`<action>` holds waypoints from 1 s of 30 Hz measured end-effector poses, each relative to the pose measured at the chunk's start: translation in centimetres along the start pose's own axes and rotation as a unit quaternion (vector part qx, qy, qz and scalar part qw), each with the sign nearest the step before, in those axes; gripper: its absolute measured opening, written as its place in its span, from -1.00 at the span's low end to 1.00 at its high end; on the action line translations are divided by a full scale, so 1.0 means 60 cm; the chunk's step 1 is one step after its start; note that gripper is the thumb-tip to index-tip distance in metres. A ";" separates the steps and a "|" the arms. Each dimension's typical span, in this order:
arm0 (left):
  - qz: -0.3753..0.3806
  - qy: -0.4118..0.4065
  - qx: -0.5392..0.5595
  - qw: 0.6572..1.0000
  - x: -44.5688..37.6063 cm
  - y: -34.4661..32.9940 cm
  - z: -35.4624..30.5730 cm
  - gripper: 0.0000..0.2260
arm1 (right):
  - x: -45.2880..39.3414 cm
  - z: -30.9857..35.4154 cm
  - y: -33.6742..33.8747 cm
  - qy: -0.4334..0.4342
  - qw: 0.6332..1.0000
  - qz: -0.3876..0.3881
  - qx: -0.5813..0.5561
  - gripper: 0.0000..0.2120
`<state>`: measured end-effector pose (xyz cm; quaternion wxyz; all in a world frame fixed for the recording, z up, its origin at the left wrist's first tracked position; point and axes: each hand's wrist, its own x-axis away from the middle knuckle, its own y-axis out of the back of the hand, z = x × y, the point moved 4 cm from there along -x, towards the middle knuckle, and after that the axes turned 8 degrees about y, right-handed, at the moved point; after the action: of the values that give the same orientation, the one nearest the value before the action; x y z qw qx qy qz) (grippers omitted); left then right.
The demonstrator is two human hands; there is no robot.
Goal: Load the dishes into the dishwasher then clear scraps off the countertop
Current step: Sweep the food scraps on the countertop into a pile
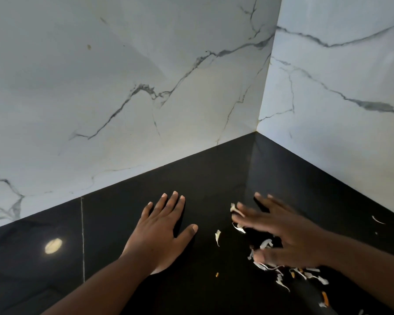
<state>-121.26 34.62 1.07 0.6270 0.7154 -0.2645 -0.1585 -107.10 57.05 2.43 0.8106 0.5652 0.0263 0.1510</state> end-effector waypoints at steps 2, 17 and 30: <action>0.001 0.000 0.001 1.000 -0.001 0.001 -0.001 -0.32 | 0.031 0.021 -0.004 0.037 0.987 -0.051 -0.149 -0.30; 0.001 0.002 0.003 1.000 0.002 0.000 -0.003 -0.33 | -0.011 0.073 -0.032 0.006 1.000 0.015 -0.004 0.10; -0.019 -0.018 0.002 1.000 -0.008 -0.009 -0.001 -0.33 | 0.023 0.218 -0.086 0.124 0.982 0.062 -0.132 -0.12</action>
<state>-121.53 34.97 0.51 0.6177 0.7184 -0.2626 -0.1829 -101.90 43.90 2.54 0.8576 0.4308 0.0713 0.2718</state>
